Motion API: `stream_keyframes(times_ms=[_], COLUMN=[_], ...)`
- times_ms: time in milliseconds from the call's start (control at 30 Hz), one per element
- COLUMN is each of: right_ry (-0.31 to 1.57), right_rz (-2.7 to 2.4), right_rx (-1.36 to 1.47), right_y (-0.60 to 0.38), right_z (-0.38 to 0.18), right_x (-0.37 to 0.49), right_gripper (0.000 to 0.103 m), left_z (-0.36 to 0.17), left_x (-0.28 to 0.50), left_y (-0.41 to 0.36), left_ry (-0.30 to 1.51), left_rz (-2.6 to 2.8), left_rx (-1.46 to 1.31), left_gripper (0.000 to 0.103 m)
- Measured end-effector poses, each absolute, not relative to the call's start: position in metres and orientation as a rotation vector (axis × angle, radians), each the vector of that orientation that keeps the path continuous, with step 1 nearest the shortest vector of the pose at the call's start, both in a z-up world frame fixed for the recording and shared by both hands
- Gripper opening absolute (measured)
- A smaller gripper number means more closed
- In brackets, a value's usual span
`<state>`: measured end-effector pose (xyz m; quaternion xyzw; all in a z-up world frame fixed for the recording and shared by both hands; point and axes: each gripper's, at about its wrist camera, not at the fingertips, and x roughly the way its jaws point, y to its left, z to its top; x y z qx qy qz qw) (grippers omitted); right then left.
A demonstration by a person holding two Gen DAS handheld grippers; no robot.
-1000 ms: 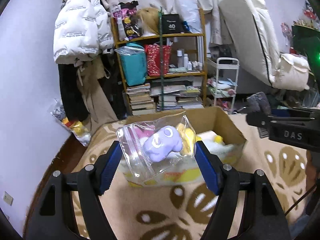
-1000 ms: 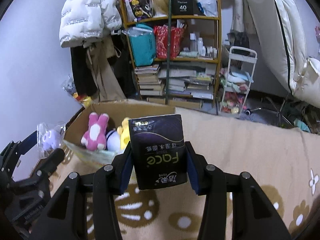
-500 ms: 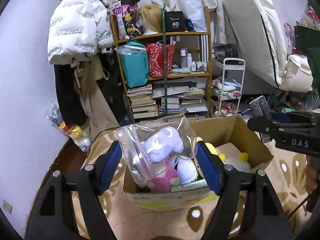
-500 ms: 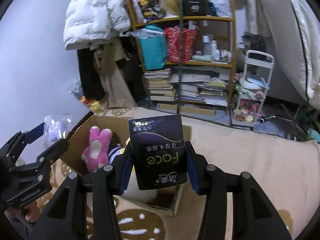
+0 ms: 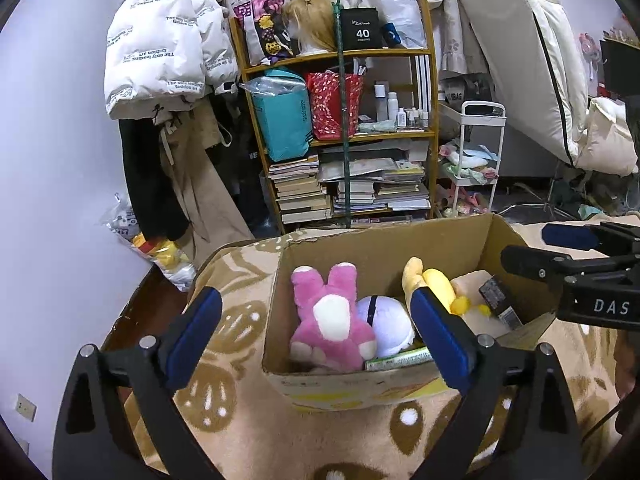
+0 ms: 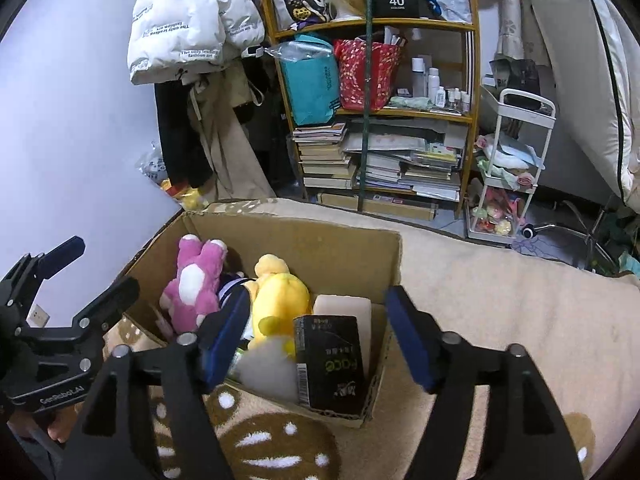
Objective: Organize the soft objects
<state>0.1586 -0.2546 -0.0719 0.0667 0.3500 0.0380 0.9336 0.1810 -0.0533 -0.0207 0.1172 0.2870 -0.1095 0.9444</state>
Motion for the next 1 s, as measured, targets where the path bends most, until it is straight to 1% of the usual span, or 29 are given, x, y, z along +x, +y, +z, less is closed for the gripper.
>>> stream_keyframes(times_ms=[67,200,233,267,300,533,700,1000], right_ry=[0.708,0.673,0.652,0.641,0.623,0.566,0.505,0.438], right_rz=[0.066,0.046,0.031,0.022,0.011,0.009,0.020,0.009], right_rx=[0.141,0.148,0.142,0.136,0.127,0.078,0.058,0.058], right_y=[-0.257,-0.259,-0.259,-0.258,-0.257,-0.248,-0.240,-0.235], right_z=[-0.066,-0.051,-0.046,-0.043,-0.039,-0.009,0.019,0.046], right_x=[0.154,0.139,0.132,0.127,0.120,0.076,0.035,-0.026], right_gripper=[0.088,0.092,0.095,0.101,0.103,0.103,0.103,0.103], left_z=[-0.013,0.004,0.009,0.013,0.017,0.044,0.063,0.088], left_x=[0.175,0.160,0.155,0.151,0.145,0.095,0.060,0.000], left_y=[-0.051,-0.047,-0.046,-0.044,-0.043,-0.032,-0.016,0.001], left_ry=[0.581,0.560,0.553,0.546,0.534,0.468,0.490,0.433], left_rz=[-0.217,-0.207,-0.200,-0.195,-0.187,-0.174,-0.177,-0.161], left_rx=[0.235,0.246,0.251,0.256,0.262,0.304,0.246,0.221], left_gripper=[0.094,0.096,0.097,0.097,0.098,0.100,0.100,0.100])
